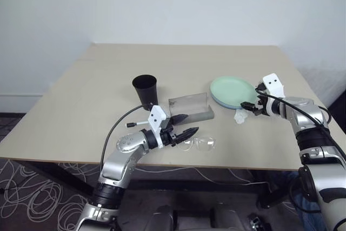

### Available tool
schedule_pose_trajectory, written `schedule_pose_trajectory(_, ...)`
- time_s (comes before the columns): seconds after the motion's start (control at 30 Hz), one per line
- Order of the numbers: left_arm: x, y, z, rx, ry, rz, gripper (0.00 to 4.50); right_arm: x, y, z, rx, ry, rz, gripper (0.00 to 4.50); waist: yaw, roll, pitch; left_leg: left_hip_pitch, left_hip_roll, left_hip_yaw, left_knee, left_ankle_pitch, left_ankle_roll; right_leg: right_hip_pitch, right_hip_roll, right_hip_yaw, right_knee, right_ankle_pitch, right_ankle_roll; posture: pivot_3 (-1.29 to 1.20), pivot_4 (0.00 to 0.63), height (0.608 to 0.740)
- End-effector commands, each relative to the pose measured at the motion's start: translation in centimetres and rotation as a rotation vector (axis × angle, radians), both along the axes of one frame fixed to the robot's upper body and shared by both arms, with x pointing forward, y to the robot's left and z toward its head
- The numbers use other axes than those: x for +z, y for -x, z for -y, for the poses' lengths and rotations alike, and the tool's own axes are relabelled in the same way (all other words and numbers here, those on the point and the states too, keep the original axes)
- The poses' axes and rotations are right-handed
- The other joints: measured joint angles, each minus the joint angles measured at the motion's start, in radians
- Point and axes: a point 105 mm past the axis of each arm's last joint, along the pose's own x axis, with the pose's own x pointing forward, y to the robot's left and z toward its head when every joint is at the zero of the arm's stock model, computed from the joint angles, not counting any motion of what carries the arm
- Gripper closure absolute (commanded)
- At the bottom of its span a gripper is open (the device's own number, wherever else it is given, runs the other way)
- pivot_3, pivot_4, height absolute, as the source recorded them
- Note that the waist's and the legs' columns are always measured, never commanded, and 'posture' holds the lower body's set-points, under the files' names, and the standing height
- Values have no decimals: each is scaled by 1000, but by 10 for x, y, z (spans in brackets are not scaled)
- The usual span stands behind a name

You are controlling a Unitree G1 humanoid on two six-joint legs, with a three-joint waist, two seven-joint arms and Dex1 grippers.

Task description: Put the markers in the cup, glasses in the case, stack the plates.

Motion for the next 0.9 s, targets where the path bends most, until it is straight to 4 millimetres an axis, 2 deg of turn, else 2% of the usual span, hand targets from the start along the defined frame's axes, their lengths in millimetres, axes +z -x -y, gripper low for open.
schedule_pose_trajectory(0.03, 11, -3, 1, -5, 6, 51, 1171, 7, 3, -3, 17, -28, 10, 45, 0, 0, 0, 0, 0, 0, 0, 0, 0, 0, 0, 0, 0, 0, 0, 0, 0, 740)
schedule_pose_trajectory(0.3, 10, -2, 1, -6, 3, 49, 1171, -10, 8, -15, 16, -67, -48, 45, 0, 0, 0, 0, 0, 0, 1, 0, 0, 0, 0, 0, 0, 0, 0, 0, 0, 740)
schedule_pose_trajectory(0.47, 10, -2, 0, -3, 0, 49, 1171, -12, 7, -23, 21, -101, -52, 45, 0, 0, 0, 0, 0, 0, 1, 0, 0, 0, 0, 0, 0, 0, 0, 0, 0, 740)
schedule_pose_trajectory(0.6, 10, -2, 0, 2, -2, 50, 1171, -12, 7, -24, 20, -110, -51, 1258, 1, 0, 0, 0, 0, 0, 1, 0, 0, 0, 0, 0, 0, 0, 0, 0, 0, 740)
schedule_pose_trajectory(0.9, 9, -3, -1, 6, -7, 54, 1171, -12, 8, -17, 34, -48, -35, 4409, 0, 0, 0, 0, 0, 0, 1, 0, 0, 0, 0, 0, 0, 0, 0, 0, 0, 740)
